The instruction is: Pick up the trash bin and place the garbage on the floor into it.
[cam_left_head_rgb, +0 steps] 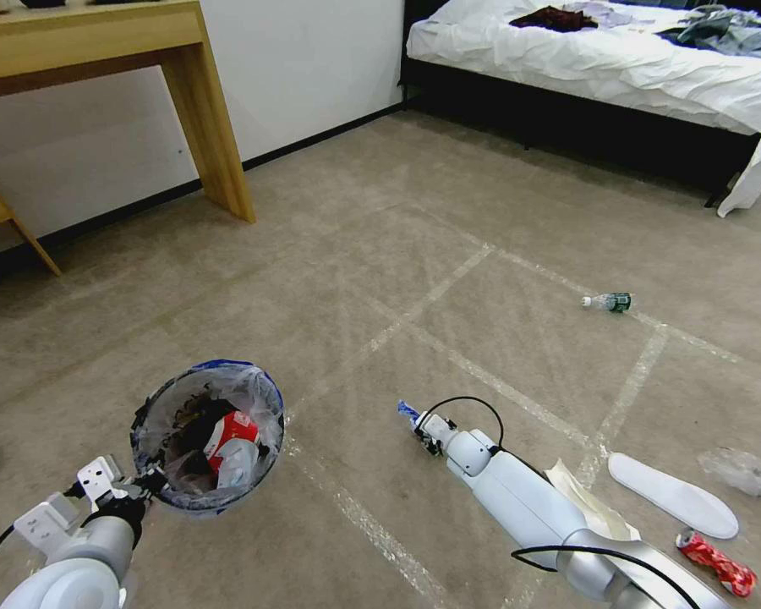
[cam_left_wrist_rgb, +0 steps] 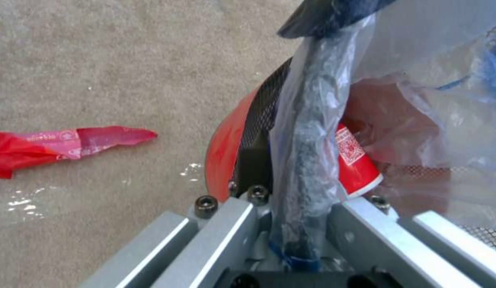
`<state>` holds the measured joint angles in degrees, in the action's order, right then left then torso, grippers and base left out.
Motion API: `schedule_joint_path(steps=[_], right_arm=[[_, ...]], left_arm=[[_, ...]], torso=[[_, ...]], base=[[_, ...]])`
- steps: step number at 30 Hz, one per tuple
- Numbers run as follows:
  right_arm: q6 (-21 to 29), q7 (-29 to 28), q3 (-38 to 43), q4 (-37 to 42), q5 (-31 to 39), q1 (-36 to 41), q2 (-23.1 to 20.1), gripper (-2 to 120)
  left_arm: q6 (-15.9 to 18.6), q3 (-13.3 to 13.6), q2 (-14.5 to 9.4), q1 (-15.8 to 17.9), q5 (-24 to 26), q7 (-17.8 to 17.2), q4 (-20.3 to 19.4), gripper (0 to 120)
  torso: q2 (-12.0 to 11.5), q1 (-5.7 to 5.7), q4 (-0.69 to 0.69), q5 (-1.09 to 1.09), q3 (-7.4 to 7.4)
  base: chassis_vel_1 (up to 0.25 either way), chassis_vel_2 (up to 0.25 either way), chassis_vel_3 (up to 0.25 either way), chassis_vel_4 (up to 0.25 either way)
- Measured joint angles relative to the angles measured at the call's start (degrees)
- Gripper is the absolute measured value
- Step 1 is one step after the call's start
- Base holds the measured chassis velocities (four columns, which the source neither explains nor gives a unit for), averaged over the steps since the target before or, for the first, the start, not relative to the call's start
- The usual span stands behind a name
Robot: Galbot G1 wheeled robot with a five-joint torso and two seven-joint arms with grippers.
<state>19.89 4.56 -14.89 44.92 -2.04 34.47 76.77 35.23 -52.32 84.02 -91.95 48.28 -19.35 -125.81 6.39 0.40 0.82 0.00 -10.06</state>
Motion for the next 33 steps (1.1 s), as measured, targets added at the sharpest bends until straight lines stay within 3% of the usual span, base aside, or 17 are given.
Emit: schedule_joint_path(steps=[7, 10, 13, 16, 17, 27, 33], right_arm=[[0.77, -0.66, -0.14, 4.22, 2.42, 0.95, -1.43, 14], [1.87, -1.72, 0.62, 9.55, 5.11, 2.17, -3.44, 0], [2.42, -2.0, 1.64, 12.61, 6.56, 2.78, -4.55, 0], [2.82, -3.09, 4.78, 22.77, 12.41, 4.01, -7.85, 0], [2.82, -3.09, 4.78, 22.77, 12.41, 4.01, -7.85, 0], [-5.21, -4.1, 8.96, 45.86, 31.1, 3.47, -14.63, 0], [-3.17, -6.0, 8.56, 59.56, 39.85, 3.73, -17.22, 0]], left_arm=[[0.0, 0.24, -0.01, 0.31, -0.12, 0.01, 0.24, 0], [0.0, 0.33, -0.42, 0.51, 0.02, 0.01, 0.35, 0], [0.04, 0.37, -0.67, 0.61, 0.19, 0.0, 0.39, 0], [0.24, 0.65, -1.22, 1.08, 0.59, -0.16, 0.66, 0], [0.24, 0.65, -1.22, 1.08, 0.59, -0.16, 0.66, 0], [0.73, 2.08, -2.3, 2.28, 1.43, -0.67, 1.68, 0], [1.07, 2.92, -2.69, 3.17, 1.63, -0.94, 2.13, 0]], torso=[[0.0, 0.0, 0.0, 0.0, 0.0], [0.0, 0.0, -0.01, 0.0, 0.0], [0.0, 0.0, 0.0, 0.0, 0.0], [0.0, 0.0, 0.0, 0.01, 0.01], [0.0, 0.0, 0.0, 0.01, 0.01], [0.0, 0.0, 0.0, 0.0, 0.0], [0.0, -0.01, -0.01, -0.01, 0.01]], base=[[0.0, 0.0, 0.0, 0.0], [0.0, 0.0, 0.0, 0.0], [0.0, 0.0, 0.0, 0.0], [0.0, 0.0, 0.0, 0.0], [0.0, 0.0, 0.0, 0.0], [0.0, 0.0, 0.0, 0.0], [0.0, 0.0, 0.0, 0.0]])
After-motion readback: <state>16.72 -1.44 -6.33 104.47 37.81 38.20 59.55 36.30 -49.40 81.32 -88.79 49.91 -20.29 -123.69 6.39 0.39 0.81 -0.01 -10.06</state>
